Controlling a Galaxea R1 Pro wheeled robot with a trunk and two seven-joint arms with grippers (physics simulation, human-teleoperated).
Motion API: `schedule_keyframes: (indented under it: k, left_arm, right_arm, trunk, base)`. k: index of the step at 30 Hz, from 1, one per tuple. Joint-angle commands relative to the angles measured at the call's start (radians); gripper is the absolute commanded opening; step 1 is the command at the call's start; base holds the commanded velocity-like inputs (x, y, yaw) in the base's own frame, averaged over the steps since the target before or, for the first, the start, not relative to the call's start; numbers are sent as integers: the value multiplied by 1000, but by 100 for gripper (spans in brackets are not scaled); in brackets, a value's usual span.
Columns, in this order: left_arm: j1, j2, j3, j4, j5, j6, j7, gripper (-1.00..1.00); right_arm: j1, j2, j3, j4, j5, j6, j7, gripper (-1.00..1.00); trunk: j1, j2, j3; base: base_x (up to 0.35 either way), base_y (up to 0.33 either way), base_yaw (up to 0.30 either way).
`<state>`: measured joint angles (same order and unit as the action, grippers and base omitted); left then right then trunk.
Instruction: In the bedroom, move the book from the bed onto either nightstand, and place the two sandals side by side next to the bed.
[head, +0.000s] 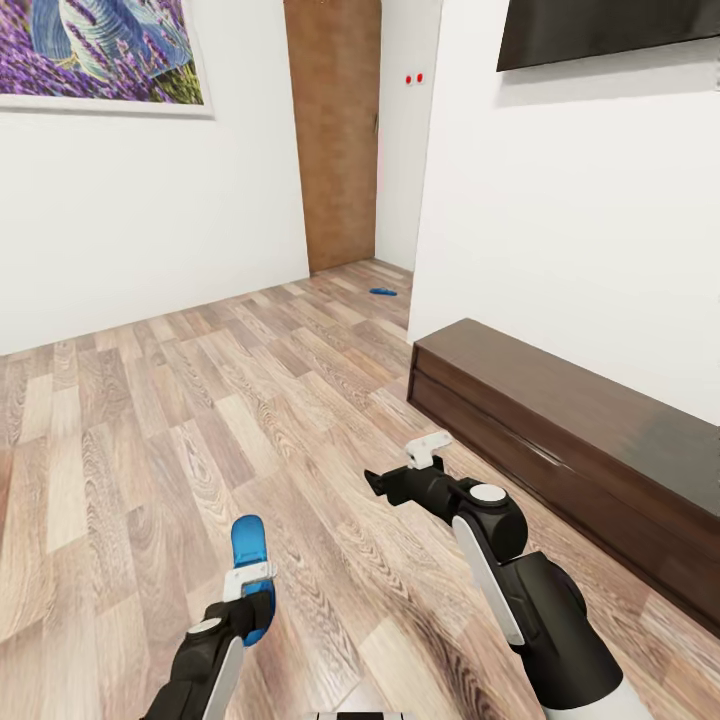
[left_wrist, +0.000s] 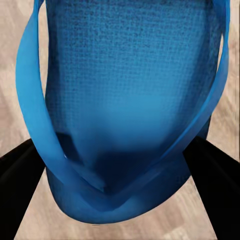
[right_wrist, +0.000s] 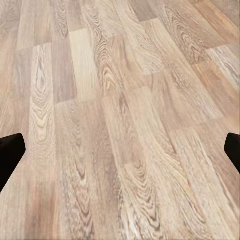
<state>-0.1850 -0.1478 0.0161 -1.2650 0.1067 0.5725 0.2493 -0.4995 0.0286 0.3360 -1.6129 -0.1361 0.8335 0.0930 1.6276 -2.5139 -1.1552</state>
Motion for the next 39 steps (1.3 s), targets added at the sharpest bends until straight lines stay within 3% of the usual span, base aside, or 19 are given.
schedule_keyframes:
  k: [1, 2, 5, 11, 25, 39]
  left_arm:
    - [0, 0, -2, 0, 24, 0, 7, -100]
    - [0, 1, -7, 3, 58, -4, 8, -100]
    - [-1, 2, -11, 5, 103, -7, 8, -100]
    - [-1, 7, -14, 13, 146, -6, 0, -100]
    - [-1, 8, -15, 19, 156, -14, 11, -100]
    - [1, 12, -32, 47, 157, -29, -6, -100]
  right_arm:
    - [0, 0, 0, -1, -4, 6, 0, 100]
    - [2, 0, 3, -1, -4, 9, 0, 100]
    - [10, -1, 4, -1, -5, 12, 0, 100]
    - [20, -1, 9, -1, -5, 14, 1, 100]
    - [22, 0, 9, -1, -4, 8, -1, 100]
    - [22, 0, 6, -1, -2, 2, -4, 100]
  trunk:
    - [-1, 0, 3]
    - [-1, 0, 7]
    - [-2, 1, 19]
    - [-5, 2, 42]
    - [-11, 6, 96]
    - [-11, 6, 96]
  base:
    - [0, 0, 0]
    - [0, 0, 0]
    - [0, 0, 0]
    - [0, 0, 0]
    - [0, 0, 0]
    - [68, 23, 0]
